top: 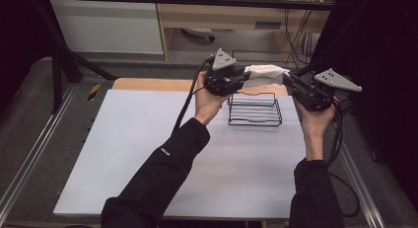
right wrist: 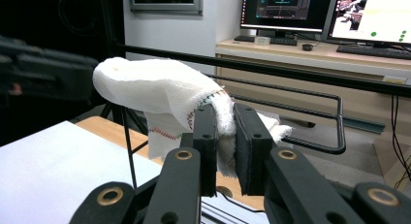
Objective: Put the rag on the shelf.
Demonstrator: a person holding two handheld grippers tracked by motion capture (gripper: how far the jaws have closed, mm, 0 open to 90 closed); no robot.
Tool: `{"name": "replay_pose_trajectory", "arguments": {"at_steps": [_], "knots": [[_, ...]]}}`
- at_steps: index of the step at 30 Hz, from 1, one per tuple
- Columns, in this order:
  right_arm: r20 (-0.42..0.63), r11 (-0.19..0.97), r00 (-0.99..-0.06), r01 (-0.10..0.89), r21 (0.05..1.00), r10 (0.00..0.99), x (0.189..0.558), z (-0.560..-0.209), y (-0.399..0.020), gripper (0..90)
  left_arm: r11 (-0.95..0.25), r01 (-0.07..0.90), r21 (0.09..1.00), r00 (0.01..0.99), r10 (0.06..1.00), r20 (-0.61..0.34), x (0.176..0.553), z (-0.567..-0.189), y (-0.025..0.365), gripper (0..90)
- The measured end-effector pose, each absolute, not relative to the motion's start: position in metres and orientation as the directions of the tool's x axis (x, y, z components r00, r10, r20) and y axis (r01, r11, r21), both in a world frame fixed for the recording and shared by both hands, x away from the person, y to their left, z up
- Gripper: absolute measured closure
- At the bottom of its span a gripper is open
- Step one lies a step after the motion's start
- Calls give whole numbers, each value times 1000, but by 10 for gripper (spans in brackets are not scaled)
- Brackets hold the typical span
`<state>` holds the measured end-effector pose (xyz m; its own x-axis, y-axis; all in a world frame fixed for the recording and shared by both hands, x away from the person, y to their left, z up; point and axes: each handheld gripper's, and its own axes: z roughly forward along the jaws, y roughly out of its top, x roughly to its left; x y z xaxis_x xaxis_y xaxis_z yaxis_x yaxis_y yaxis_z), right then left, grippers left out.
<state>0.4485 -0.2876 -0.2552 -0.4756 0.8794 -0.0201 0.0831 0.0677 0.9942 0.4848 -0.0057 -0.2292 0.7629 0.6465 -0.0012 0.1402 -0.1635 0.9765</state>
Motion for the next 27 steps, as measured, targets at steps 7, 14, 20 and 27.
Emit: {"name": "replay_pose_trajectory", "arguments": {"at_steps": [7, 14, 20, 27], "knots": [[-18, 67, -478, 86, 994, 878, 448, -259, -288, 805, -170, 167, 971, 709, 706, 2, 496, -203, -6, 794], [-18, 66, -482, 82, 994, 876, 449, -259, -288, 805, -159, 227, 961, 722, 689, -57, 510, -205, -20, 888], [-26, 77, -487, 84, 993, 873, 449, -260, -289, 803, -174, 271, 947, 752, 652, -95, 516, -215, -23, 895], [-28, 82, -488, 90, 993, 873, 447, -260, -288, 784, -217, 253, 943, 784, 617, -69, 510, -226, -24, 895]]}}
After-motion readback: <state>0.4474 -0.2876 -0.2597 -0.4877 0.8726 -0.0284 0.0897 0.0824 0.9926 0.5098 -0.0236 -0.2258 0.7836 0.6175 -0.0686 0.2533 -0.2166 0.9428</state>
